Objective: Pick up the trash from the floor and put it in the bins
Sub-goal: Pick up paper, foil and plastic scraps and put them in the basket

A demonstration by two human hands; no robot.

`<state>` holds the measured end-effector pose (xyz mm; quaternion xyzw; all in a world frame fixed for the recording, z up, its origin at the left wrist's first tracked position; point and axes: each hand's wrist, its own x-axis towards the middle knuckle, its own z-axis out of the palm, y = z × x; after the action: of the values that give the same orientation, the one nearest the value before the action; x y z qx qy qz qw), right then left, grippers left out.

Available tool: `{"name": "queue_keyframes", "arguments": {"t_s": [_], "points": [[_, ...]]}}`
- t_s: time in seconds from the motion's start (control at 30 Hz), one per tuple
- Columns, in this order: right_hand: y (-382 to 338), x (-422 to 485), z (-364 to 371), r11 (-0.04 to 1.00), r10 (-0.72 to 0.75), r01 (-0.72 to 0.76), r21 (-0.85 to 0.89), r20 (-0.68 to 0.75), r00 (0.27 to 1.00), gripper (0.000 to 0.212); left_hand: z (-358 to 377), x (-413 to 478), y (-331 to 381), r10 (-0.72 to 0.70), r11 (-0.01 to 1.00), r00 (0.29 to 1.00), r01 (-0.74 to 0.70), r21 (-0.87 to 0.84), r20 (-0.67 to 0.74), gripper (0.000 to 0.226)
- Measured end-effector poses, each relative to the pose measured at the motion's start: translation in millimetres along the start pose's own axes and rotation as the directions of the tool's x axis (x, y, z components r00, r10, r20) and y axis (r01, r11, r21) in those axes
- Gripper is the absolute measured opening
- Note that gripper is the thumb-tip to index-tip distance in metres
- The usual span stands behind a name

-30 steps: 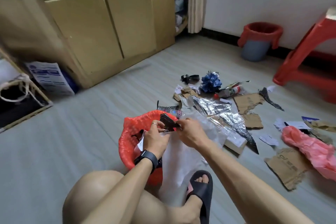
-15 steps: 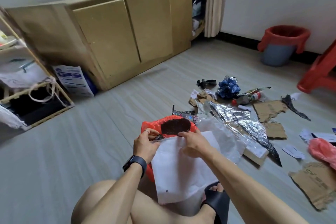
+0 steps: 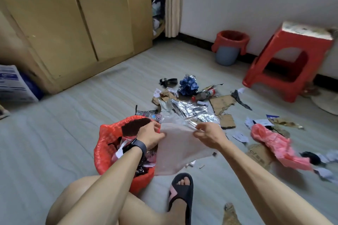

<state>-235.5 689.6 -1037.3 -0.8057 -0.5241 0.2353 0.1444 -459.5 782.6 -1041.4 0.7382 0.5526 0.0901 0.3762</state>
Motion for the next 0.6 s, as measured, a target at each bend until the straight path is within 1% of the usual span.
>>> {"name": "queue_keyframes", "arguments": {"t_s": [0.07,0.13,0.17,0.2,0.27,0.3,0.33,0.4,0.43,0.47,0.53,0.6], "points": [[18,-12,-25,0.998,0.037,-0.034,0.054,-0.05,0.998,0.009,6,6,28,0.059,0.998,0.995,-0.057,-0.036,0.082,0.035],[43,-29,-54,0.983,0.123,-0.103,0.154,-0.12,0.985,0.015,18,11,62,0.141,0.988,0.979,-0.13,-0.084,0.146,0.044],[58,-39,-69,0.964,0.182,-0.146,0.224,-0.152,0.971,0.016,25,13,80,0.173,0.983,0.973,-0.16,-0.09,0.154,0.051],[70,-51,-86,0.94,0.239,-0.182,0.287,-0.179,0.954,0.017,33,13,100,0.197,0.979,0.971,-0.187,-0.079,0.137,0.058],[96,-67,-107,0.886,0.318,-0.207,0.414,-0.221,0.922,0.022,45,13,134,0.233,0.97,0.972,-0.229,-0.081,0.045,0.071],[107,-80,-120,0.844,0.366,-0.208,0.495,-0.246,0.897,0.023,54,12,154,0.259,0.96,0.965,-0.255,-0.116,0.024,0.076],[114,-88,-129,0.789,0.399,-0.183,0.587,-0.261,0.879,0.021,60,13,168,0.256,0.953,0.966,-0.246,-0.175,0.033,0.084],[126,-106,-150,0.646,0.458,-0.126,0.753,-0.249,0.854,0.013,74,14,200,0.246,0.924,0.963,-0.198,-0.327,0.112,0.106],[131,-115,-162,0.585,0.489,-0.113,0.803,-0.238,0.839,0.012,82,12,215,0.242,0.906,0.954,-0.157,-0.392,0.177,0.111],[138,-122,-171,0.547,0.518,-0.104,0.83,-0.238,0.822,0.016,89,7,231,0.249,0.889,0.936,-0.12,-0.441,0.247,0.108],[160,-141,-191,0.503,0.552,-0.078,0.861,-0.251,0.795,0.024,111,-6,262,0.275,0.877,0.888,-0.076,-0.473,0.367,0.09],[174,-154,-200,0.45,0.557,-0.049,0.892,-0.237,0.796,0.027,127,-17,278,0.279,0.883,0.861,-0.056,-0.466,0.425,0.075]]}}
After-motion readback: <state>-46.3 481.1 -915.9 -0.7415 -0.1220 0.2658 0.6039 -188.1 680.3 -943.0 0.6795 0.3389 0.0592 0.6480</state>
